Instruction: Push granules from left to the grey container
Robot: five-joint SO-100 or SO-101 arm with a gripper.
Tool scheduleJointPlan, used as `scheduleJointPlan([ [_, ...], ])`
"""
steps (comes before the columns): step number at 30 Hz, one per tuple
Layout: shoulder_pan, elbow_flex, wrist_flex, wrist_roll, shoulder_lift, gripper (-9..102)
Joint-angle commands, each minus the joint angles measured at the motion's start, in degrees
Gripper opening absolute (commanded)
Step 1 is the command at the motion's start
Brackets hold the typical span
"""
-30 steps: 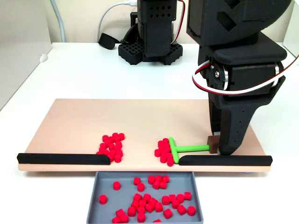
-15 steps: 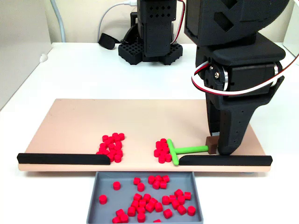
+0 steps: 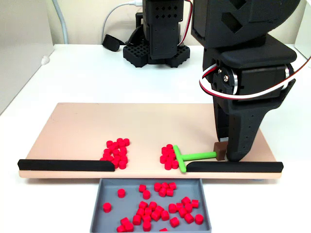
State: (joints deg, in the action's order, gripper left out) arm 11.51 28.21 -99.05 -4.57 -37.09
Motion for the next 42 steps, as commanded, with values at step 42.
scheduleJointPlan([
  [42, -2.99, 3.78, -0.09, 11.16, -5.80, 0],
])
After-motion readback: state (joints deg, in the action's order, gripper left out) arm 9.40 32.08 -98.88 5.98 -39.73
